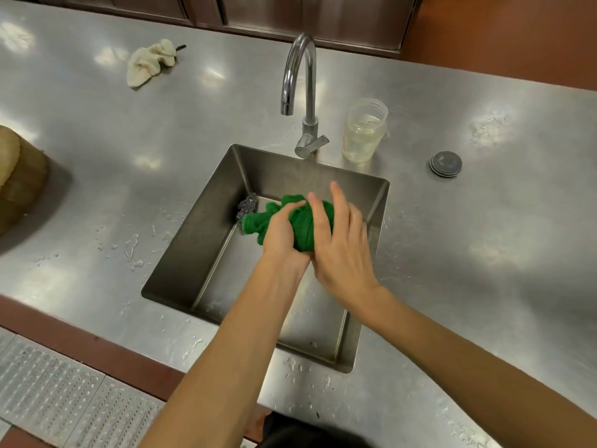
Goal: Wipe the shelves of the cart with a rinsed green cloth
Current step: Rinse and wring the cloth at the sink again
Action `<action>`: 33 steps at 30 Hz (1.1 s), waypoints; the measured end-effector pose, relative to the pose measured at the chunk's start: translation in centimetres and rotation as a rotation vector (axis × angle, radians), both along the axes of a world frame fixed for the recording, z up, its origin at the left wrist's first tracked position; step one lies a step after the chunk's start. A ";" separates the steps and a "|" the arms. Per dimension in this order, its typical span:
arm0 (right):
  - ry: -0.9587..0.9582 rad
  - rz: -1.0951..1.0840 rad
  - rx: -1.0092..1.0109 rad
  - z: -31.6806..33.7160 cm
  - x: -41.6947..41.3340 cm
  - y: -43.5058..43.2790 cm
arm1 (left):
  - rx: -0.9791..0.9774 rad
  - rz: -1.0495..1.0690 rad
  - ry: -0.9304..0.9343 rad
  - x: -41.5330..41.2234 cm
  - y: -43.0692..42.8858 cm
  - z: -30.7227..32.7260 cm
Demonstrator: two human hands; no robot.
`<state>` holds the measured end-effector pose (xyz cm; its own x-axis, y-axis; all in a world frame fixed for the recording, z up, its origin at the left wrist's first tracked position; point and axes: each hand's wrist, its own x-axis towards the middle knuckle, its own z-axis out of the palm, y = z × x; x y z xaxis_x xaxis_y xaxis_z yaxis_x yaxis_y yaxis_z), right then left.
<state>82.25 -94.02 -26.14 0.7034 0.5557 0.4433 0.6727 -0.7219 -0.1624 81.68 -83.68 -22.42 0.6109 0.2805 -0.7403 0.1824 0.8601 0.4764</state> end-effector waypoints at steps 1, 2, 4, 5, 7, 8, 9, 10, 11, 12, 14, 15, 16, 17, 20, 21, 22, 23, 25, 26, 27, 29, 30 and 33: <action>0.000 -0.022 0.018 0.1 0.8 0.2 | 0.004 -0.006 -0.003 0.0 -0.1 0.1; 0.019 -0.029 0.035 0.3 1.5 0.4 | 0.020 0.002 -0.012 0.1 0.0 0.0; 0.093 -0.036 0.065 0.6 2.1 0.7 | 0.082 0.035 -0.048 0.3 0.1 0.3; 0.131 -0.047 0.091 0.6 2.3 0.9 | 0.123 0.064 -0.054 0.5 0.2 0.4; 0.238 -0.070 0.152 1.0 2.4 1.3 | 0.228 0.122 -0.004 0.7 0.3 0.9; 0.304 -0.082 0.183 1.3 2.5 1.6 | 0.292 0.138 0.029 0.9 0.3 1.2; 0.372 -0.094 0.218 1.7 2.6 1.8 | 0.350 0.141 0.044 1.0 0.2 1.5; 0.444 -0.110 0.259 2.1 2.6 1.9 | 0.399 0.136 0.042 1.2 0.2 1.8; 0.516 -0.129 0.309 2.4 2.6 2.0 | 0.451 0.133 0.022 1.3 0.2 2.1; 0.586 -0.143 0.349 2.7 2.6 2.1 | 0.505 0.125 -0.001 1.4 0.2 2.2; 0.684 -0.135 0.366 3.3 2.7 2.4 | 0.580 0.094 -0.044 1.6 0.4 2.4; 0.706 -0.106 0.354 3.5 2.8 2.5 | 0.609 0.077 -0.060 1.6 0.7 2.4; 0.720 -0.061 0.328 3.8 2.9 2.5 | 0.639 0.058 -0.070 1.7 0.9 2.4; 0.739 -0.008 0.283 4.0 3.0 2.5 | 0.671 0.031 -0.077 1.7 1.2 2.1; 0.899 0.106 0.236 4.3 3.5 2.5 | 0.748 -0.049 -0.089 1.9 2.0 1.6; 0.985 0.126 0.289 4.1 3.7 2.5 | 0.772 -0.069 -0.101 2.1 2.2 1.6; 1.073 0.139 0.359 4.0 3.8 2.5 | 0.791 -0.098 -0.111 2.2 2.4 1.6; 1.154 0.145 0.422 3.8 4.0 2.5 | 0.811 -0.132 -0.126 2.3 2.6 1.7; 1.300 0.163 0.505 3.5 4.1 2.6 | 0.845 -0.197 -0.162 2.6 3.0 1.9; 1.362 0.169 0.524 3.4 4.1 2.6 | 0.856 -0.231 -0.173 2.6 3.2 1.9; 1.415 0.180 0.535 3.3 4.2 2.6 | 0.858 -0.263 -0.180 2.7 3.5 1.8; 1.496 0.210 0.525 2.9 4.4 2.6 | 0.842 -0.315 -0.205 2.7 4.0 1.6; 1.537 0.223 0.514 2.8 4.4 2.7 | 0.825 -0.342 -0.207 2.7 4.2 1.5; 1.690 0.277 0.511 2.5 4.3 2.7 | 0.768 -0.423 -0.229 2.7 4.6 1.7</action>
